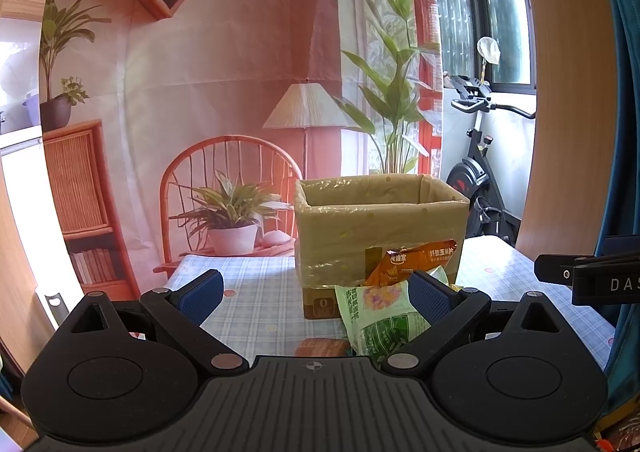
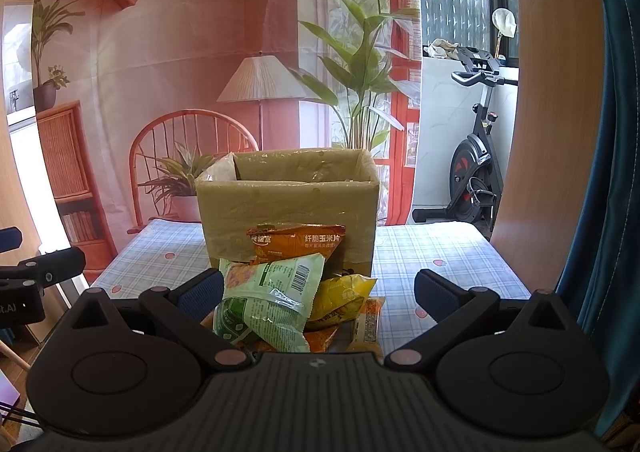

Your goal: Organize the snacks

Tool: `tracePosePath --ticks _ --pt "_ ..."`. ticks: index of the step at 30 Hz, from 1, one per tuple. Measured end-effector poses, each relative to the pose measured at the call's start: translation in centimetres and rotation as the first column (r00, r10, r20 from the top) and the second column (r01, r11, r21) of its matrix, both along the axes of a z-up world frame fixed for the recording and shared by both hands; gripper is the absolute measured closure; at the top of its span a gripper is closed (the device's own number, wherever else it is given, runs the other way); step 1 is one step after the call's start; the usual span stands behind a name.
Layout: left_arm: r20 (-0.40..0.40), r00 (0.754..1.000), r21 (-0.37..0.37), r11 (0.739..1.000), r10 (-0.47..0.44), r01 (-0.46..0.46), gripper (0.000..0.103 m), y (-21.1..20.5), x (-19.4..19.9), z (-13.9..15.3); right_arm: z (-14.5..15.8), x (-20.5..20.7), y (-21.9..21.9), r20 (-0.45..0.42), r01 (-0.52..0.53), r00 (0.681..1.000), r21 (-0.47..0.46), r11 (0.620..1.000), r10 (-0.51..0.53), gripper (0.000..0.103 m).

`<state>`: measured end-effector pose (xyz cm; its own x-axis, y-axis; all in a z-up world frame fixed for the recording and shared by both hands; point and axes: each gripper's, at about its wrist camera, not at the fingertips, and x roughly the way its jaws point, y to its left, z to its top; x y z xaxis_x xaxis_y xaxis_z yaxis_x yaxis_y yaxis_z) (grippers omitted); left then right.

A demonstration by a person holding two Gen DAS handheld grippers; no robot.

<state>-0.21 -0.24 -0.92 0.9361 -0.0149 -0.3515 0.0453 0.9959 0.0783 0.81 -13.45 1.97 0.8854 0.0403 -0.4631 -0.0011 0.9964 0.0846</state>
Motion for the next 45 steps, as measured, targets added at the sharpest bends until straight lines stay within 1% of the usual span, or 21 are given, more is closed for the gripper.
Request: tracePosePath --ticks 16,21,24,26,28,30,33,36,38,41,45 --pt "-0.009 1.000 -0.007 1.000 0.001 -0.001 0.003 0.0 0.1 0.0 -0.2 0.1 0.0 -0.005 -0.003 1.000 0.000 1.000 0.003 0.000" --pt "-0.028 1.000 -0.015 1.000 0.011 -0.011 0.003 0.1 0.5 -0.1 -0.4 0.2 0.1 -0.008 -0.008 1.000 -0.003 1.000 0.008 0.000" --pt "-0.057 0.998 -0.015 1.000 0.027 -0.028 0.003 0.3 1.3 -0.3 0.1 0.6 -0.2 0.019 -0.021 1.000 -0.023 1.000 0.021 0.000" --pt "-0.071 0.996 -0.014 0.998 0.056 -0.057 0.003 0.7 2.2 -0.4 0.6 1.0 -0.6 0.051 -0.025 0.998 -0.043 0.999 0.027 0.000" --pt "-0.076 0.994 -0.016 0.996 0.082 -0.083 0.003 1.2 3.4 -0.4 1.0 1.8 -1.1 0.077 -0.010 0.997 -0.066 0.998 0.015 0.000" --pt "-0.064 0.992 -0.009 0.994 0.108 -0.109 0.003 1.7 4.7 -0.3 1.1 3.1 -1.7 0.089 -0.005 0.996 -0.064 0.998 0.010 0.000" --pt "-0.040 0.987 0.038 0.987 0.157 -0.155 0.003 2.2 6.8 -0.2 0.8 5.4 -2.3 0.093 -0.015 0.995 -0.046 0.999 0.019 0.000" --pt "-0.021 0.985 0.079 0.983 0.170 -0.168 0.003 2.5 8.7 -0.3 -0.1 7.8 -2.5 0.088 -0.021 0.996 -0.036 0.999 0.024 0.000" --pt "-0.011 0.987 0.089 0.983 0.160 -0.158 0.003 2.9 9.9 -0.6 -1.1 9.1 -2.6 0.079 -0.030 0.996 -0.016 0.999 0.031 0.000" --pt "-0.006 0.991 0.066 0.989 0.135 -0.134 0.003 3.4 11.6 -1.4 -2.8 10.8 -2.7 0.060 -0.050 0.997 0.010 0.999 0.049 0.000" --pt "0.006 0.995 -0.016 0.995 0.103 -0.103 0.004 4.0 13.6 -2.9 -4.9 12.7 -2.2 0.027 -0.083 0.996 0.006 0.997 0.083 0.001"
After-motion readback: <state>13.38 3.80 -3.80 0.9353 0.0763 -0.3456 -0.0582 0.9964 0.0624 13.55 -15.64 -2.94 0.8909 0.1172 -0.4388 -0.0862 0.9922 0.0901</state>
